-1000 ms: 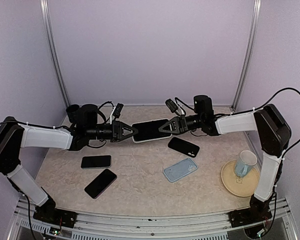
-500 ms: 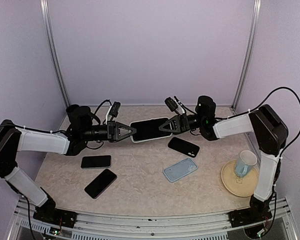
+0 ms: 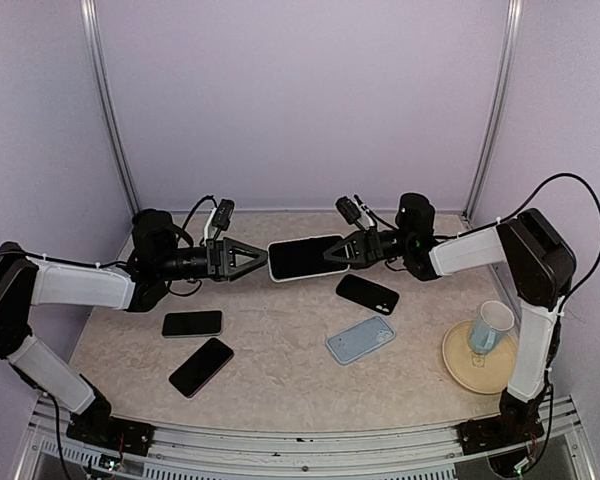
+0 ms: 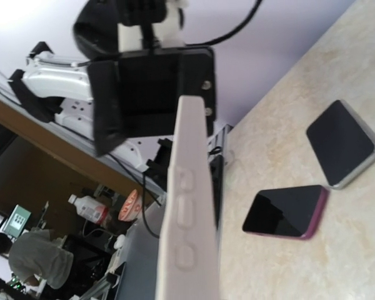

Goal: Put the phone into the phone case
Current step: Press the phone with the phone case.

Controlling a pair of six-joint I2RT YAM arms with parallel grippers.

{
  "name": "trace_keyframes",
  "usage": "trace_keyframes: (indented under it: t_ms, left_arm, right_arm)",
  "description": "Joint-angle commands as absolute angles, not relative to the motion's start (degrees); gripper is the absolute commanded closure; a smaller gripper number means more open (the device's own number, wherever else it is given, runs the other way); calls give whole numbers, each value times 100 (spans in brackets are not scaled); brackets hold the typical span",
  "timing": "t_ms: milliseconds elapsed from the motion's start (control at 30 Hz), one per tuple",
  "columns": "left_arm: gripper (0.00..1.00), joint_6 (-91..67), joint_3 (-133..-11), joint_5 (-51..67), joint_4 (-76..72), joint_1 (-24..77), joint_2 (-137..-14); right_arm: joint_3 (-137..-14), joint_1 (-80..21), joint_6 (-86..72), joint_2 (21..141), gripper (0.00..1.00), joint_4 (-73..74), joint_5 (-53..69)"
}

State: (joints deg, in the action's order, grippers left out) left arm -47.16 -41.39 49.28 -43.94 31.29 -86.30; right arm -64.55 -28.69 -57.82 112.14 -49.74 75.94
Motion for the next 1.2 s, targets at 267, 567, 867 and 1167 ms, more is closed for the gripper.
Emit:
trace_keyframes:
  t_ms: [267,567,867,1167]
  left_arm:
    - [35,-4353,-4351,4182,-3457,3091,-8790]
    - [30,-4496,-4481,4119,-3728,3574,-9142]
    - [54,-4806,-4666,4208,-4208,3738,-9484]
    - [85,-4860,-4740,4236,-4263,3744,-9528]
  right_arm:
    - [-6559,-2839,-4648,10638,96,-3903,7166]
    - [-6616,-2845,-4393,10531,96,-3579,6896]
    - [-6665,-2856,-4120,10457,96,-3211,6863]
    - [-6709,-2874,-3767,10458,96,-2791,6812]
